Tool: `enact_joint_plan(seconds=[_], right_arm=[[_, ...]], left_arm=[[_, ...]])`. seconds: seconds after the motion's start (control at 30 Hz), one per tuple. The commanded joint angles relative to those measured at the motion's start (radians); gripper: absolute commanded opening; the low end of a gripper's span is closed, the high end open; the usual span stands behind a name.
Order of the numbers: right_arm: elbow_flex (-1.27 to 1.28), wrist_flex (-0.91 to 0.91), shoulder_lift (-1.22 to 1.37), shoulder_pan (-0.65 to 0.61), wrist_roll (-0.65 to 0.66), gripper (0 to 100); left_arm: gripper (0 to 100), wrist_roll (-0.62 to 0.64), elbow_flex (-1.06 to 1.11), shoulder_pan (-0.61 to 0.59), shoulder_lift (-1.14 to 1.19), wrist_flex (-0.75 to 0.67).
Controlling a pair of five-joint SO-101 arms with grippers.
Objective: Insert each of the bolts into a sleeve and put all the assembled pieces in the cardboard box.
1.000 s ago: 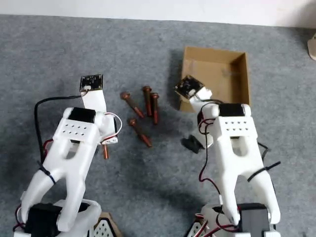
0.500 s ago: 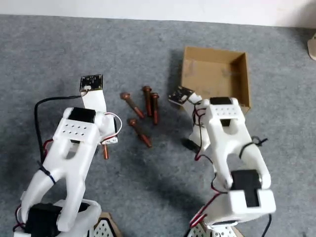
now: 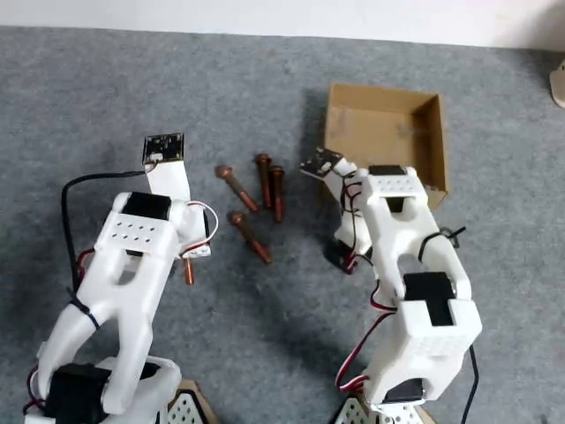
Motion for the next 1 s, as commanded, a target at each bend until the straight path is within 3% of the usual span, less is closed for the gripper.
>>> enact_joint_plan(seconds=[0.0, 0.23, 0.6, 0.8, 0.97], right_arm=[[-0.001, -0.004, -0.038, 0.008, -0.006, 0.8], [0.272, -0.035, -0.441, -0.025, -0.106, 0.5], [0.803, -0.348, -1.09, -0.065, -0.353, 0.5], [1.046, -0.616, -1.305, -0.142, -0.428, 0.5], [1.165, -0.759, -1.468, -0.173, -0.546, 0.5]], left_arm=[[0, -0.006, -0.004, 0.024, -0.048, -0.009], [0, -0.005, 0.035, 0.025, -0.17, 0.012], [1, -0.006, 0.122, 0.03, -0.363, -0.034], [1, -0.006, 0.225, 0.099, -0.366, -0.242], [1, -0.006, 0.305, 0.197, -0.371, -0.522]])
